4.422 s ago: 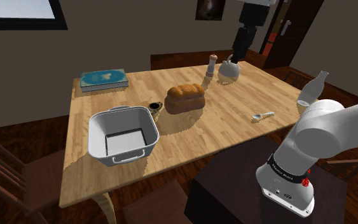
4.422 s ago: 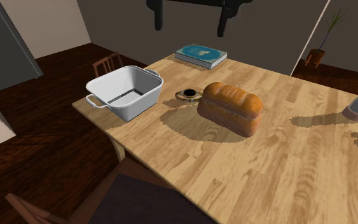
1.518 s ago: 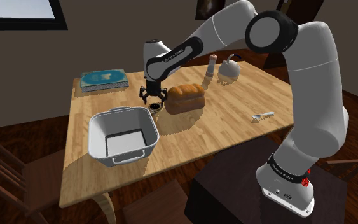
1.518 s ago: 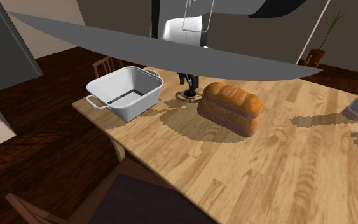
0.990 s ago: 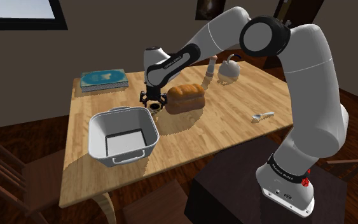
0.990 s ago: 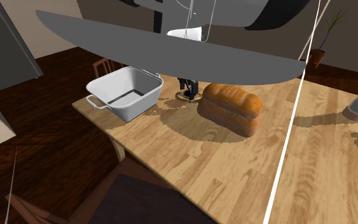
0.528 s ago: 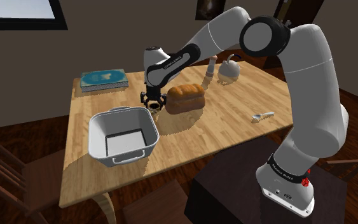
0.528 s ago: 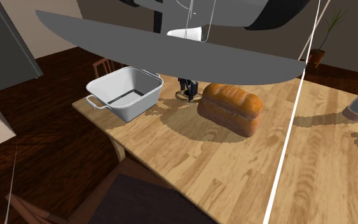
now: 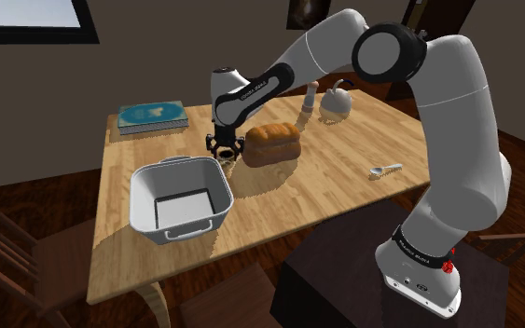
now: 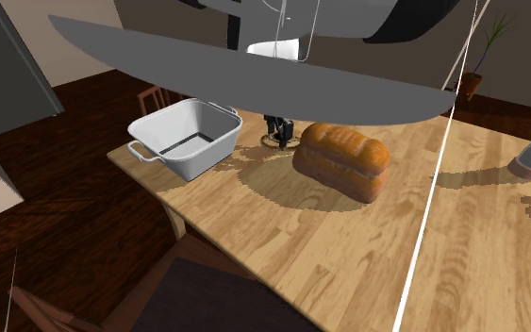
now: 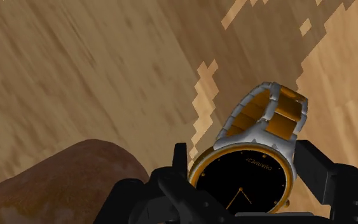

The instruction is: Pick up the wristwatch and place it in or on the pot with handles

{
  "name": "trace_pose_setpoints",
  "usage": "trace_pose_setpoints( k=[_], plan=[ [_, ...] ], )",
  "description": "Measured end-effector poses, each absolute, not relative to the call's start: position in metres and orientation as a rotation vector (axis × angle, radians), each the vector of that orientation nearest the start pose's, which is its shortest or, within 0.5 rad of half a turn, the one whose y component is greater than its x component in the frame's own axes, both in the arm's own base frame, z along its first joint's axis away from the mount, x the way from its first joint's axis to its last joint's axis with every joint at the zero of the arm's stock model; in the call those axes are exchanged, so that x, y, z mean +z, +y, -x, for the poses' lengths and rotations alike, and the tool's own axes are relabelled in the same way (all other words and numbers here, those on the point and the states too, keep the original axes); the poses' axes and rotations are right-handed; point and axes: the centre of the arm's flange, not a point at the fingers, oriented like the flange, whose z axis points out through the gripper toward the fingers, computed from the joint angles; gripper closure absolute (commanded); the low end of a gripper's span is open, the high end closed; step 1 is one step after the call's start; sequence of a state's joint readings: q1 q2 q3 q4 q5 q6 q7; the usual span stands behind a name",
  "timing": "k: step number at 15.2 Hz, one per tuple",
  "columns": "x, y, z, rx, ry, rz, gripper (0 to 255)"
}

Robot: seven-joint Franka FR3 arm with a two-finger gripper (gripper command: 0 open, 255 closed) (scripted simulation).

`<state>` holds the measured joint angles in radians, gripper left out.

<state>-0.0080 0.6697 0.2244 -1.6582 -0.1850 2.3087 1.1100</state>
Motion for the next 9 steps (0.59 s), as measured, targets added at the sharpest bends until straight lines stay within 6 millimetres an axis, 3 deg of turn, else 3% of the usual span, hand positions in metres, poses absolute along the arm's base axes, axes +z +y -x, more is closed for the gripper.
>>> trace_pose_setpoints(
  k=[9],
  plan=[
    [0.270,0.126,-0.672,-0.001,1.246,2.881,255]
  ],
)
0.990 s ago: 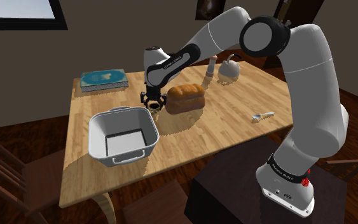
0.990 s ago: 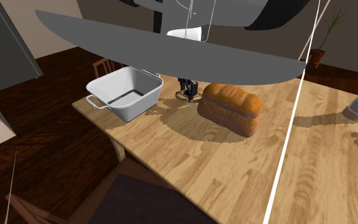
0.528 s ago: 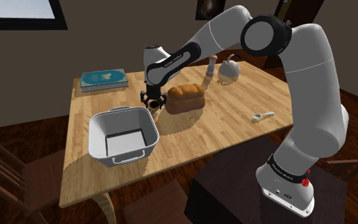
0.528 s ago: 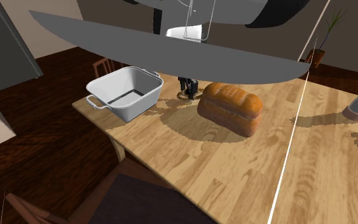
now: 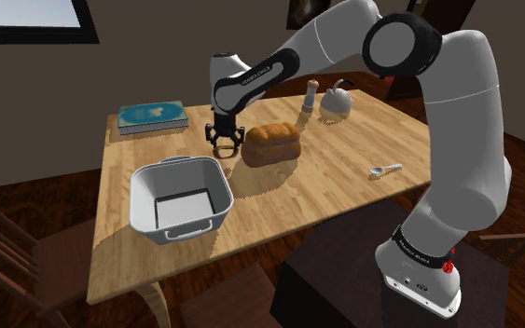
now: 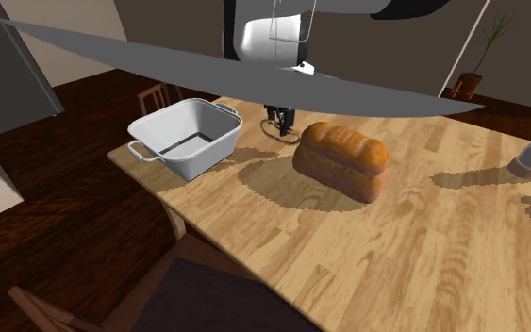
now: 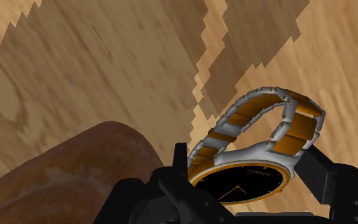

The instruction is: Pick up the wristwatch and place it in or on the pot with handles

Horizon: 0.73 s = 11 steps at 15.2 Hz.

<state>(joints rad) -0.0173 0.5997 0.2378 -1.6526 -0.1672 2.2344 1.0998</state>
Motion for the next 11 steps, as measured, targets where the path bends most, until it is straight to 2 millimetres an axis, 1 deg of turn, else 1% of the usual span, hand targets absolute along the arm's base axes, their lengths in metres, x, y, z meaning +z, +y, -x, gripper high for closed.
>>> trace_pose_setpoints(
  k=[11],
  plan=[
    [0.328,0.125,-0.672,-0.001,1.246,2.881,255]
  ],
)
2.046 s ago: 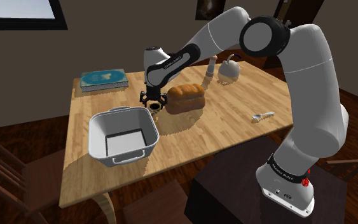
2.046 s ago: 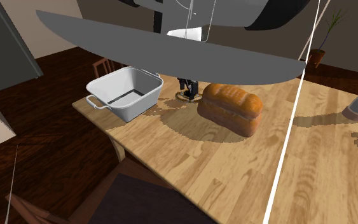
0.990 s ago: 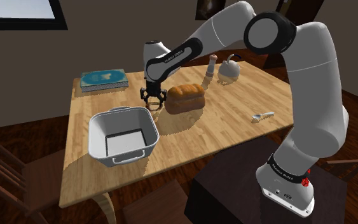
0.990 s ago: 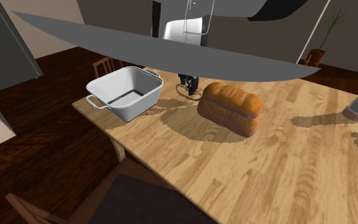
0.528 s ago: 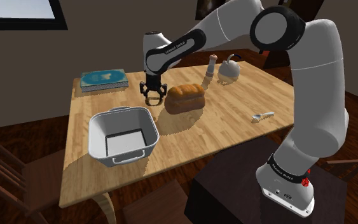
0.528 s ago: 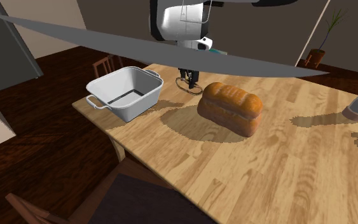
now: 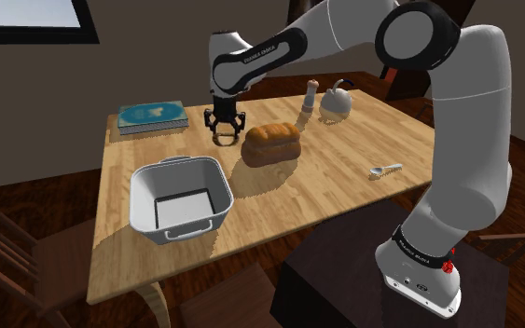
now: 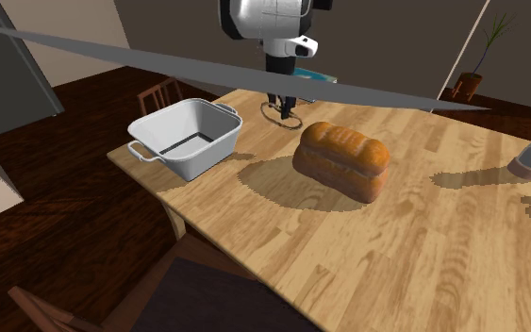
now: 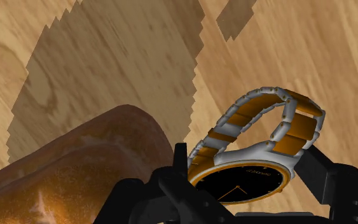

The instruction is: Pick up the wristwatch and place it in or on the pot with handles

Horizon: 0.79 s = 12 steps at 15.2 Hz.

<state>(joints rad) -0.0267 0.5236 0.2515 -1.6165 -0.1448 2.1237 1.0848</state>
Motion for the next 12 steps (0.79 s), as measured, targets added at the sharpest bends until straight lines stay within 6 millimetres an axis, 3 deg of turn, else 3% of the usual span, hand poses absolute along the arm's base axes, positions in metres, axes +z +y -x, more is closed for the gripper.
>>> trace_pose_setpoints(
  k=[12],
  plan=[
    [0.393,0.127,-0.674,-0.001,1.246,2.881,255]
  ],
)
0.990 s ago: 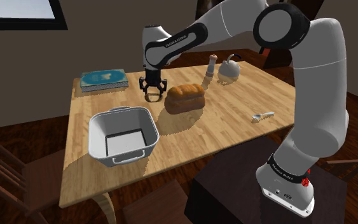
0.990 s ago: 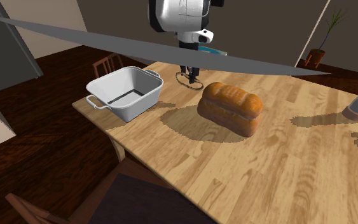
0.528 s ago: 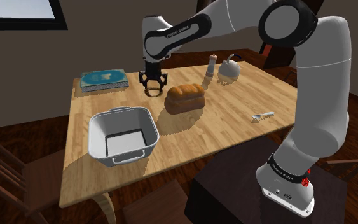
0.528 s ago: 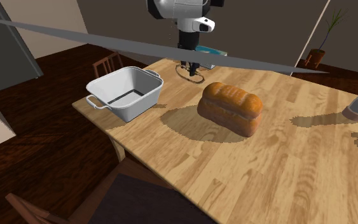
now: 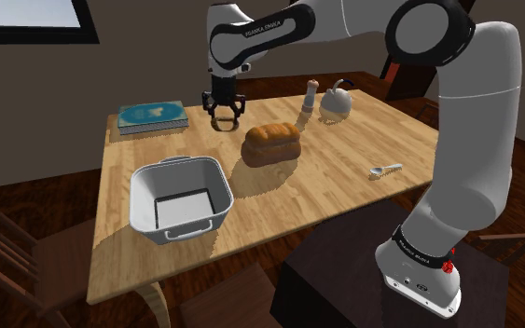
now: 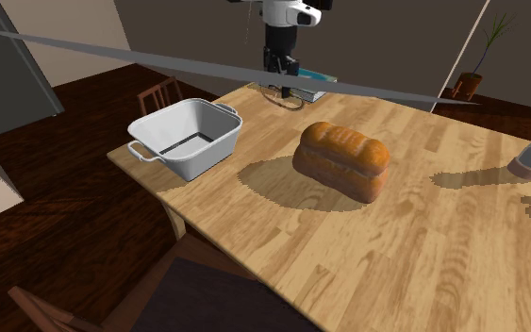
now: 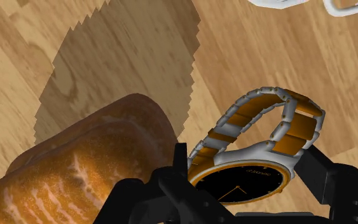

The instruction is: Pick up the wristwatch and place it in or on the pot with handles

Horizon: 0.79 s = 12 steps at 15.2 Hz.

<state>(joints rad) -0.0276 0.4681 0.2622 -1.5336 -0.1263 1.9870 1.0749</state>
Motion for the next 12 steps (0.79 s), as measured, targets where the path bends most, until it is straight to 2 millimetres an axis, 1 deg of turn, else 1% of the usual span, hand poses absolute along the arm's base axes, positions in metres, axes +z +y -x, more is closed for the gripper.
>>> trace_pose_setpoints(
  k=[5,6,7,12],
  plan=[
    [0.418,0.126,-0.673,-0.002,1.246,2.881,255],
    [0.419,0.131,-0.670,-0.001,1.247,2.881,255],
    [0.421,0.139,-0.665,-0.001,1.246,2.881,255],
    [0.429,0.198,-0.640,-0.001,1.244,2.882,255]
  ],
)
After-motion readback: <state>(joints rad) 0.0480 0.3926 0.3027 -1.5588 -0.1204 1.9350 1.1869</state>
